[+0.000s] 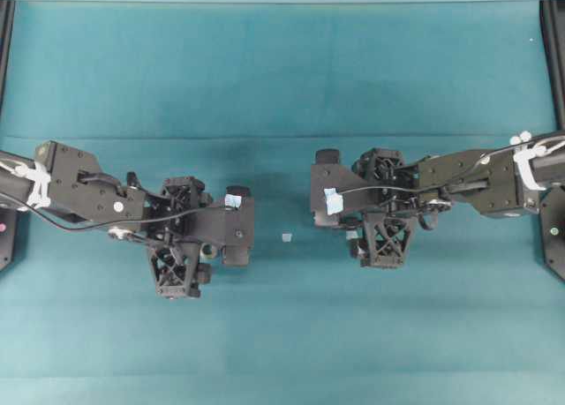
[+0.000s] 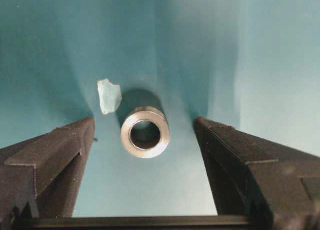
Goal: Insert the washer onto the shaft with both hands.
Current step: 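Close left gripper on washer and right gripper on shaft collar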
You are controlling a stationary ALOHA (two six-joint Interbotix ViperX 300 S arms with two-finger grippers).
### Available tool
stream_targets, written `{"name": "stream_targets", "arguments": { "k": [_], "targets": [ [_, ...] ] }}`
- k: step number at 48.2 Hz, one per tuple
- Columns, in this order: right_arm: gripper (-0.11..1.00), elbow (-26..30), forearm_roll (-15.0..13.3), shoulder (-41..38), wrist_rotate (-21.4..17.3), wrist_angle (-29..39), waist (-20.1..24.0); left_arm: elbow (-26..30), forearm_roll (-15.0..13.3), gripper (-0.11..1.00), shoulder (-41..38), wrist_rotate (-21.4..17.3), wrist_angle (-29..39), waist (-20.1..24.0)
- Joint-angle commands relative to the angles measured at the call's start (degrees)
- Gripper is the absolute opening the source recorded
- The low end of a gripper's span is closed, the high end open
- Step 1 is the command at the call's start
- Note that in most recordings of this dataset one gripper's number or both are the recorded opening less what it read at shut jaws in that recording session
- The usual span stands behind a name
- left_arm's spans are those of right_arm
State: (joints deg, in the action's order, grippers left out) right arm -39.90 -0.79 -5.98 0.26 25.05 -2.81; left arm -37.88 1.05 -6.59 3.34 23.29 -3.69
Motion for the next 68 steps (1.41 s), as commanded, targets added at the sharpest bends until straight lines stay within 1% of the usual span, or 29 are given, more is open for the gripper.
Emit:
{"name": "stream_targets", "arguments": {
  "k": [1,13,46,51,60,64,68],
  "targets": [
    [0.87,0.1,-0.2,1.0,0.7,0.3,-0.2,0.4,0.1,0.84,0.3,0.1,-0.4,-0.1],
    [0.87,0.4,-0.2,0.8,2.2,0.0,-0.3,0.4,0.1,0.84,0.3,0.1,-0.4,-0.2],
    [0.85,0.5,0.3,0.0,2.0,-0.2,-0.3,0.3,0.1,0.84,0.4,0.1,-0.4,-0.3],
    [0.80,0.5,0.3,-0.1,2.1,-0.2,-0.3,0.4,0.1,0.84,0.4,0.2,-0.4,-0.3],
    [0.66,0.5,0.3,-0.1,2.1,-0.2,-0.3,0.4,0.1,0.81,0.5,0.2,-0.4,-0.3],
    [0.59,0.5,0.3,-0.1,2.2,-0.1,-0.5,0.4,0.1,0.76,0.7,0.2,-0.4,-0.3],
    [0.51,0.5,0.3,-0.1,2.2,-0.2,-0.7,0.1,0.1,0.68,0.7,0.2,-0.4,-0.4]
  ]
}}
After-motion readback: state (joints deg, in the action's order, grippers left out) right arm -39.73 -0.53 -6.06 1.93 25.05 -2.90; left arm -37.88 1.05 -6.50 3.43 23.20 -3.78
